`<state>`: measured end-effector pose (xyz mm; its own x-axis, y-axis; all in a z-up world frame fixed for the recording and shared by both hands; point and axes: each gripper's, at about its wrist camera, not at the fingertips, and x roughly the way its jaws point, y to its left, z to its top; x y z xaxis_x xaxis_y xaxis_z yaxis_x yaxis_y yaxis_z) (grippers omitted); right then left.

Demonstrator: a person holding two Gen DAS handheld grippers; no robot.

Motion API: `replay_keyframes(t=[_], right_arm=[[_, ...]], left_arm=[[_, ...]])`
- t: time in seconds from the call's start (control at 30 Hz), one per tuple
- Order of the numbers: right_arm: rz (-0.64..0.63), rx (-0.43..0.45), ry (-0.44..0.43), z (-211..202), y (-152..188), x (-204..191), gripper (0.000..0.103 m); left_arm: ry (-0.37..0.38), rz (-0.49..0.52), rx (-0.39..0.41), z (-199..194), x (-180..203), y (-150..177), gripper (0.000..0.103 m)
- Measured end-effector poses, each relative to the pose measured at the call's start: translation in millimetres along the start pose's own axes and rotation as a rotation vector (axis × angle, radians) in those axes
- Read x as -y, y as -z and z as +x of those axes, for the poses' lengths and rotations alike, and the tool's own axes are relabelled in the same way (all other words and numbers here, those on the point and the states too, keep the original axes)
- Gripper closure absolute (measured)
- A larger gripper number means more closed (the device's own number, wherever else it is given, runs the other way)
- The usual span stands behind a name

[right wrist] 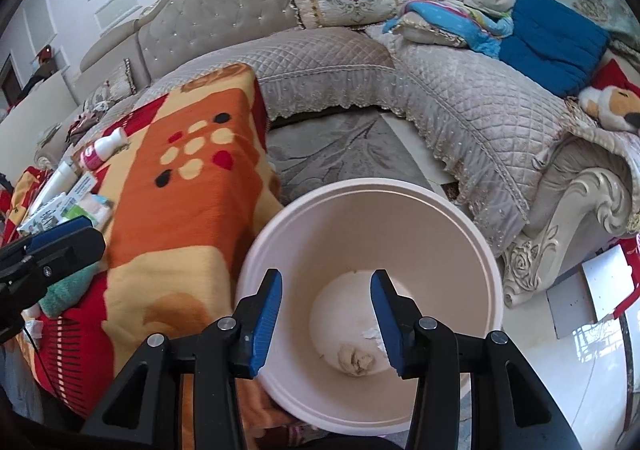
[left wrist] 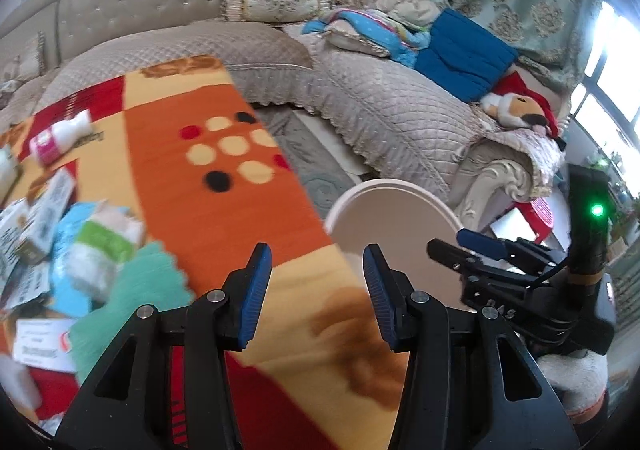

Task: Collect trash
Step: 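Move both grippers back over the blanket toward the white foam block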

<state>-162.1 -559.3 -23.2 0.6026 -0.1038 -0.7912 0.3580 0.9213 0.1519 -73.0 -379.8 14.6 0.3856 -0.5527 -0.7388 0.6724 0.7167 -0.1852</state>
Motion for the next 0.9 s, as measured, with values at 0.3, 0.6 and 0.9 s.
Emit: replay_keyframes(t=[0.3,0.6,0.9], right_arm=[[-0.074,0.022,-0.072,-4.4,-6.0,-59.4,0.042],[-0.151,0.015,-0.136,-3.2,-8.6,-119.7,0.041],[-0.218,-0.017,-0.198,4.9,-5.3,-173.0,0.039]], left_arm=[[-0.123,-0.062,0.037,-29.8,-49.4,20.3,0.057],[-0.185,-0.116,0.068,-60.5,-89.6,36.1,0.057],[-0.239,-0.217,0.072,-95.9,-146.5,65.8,0.057]])
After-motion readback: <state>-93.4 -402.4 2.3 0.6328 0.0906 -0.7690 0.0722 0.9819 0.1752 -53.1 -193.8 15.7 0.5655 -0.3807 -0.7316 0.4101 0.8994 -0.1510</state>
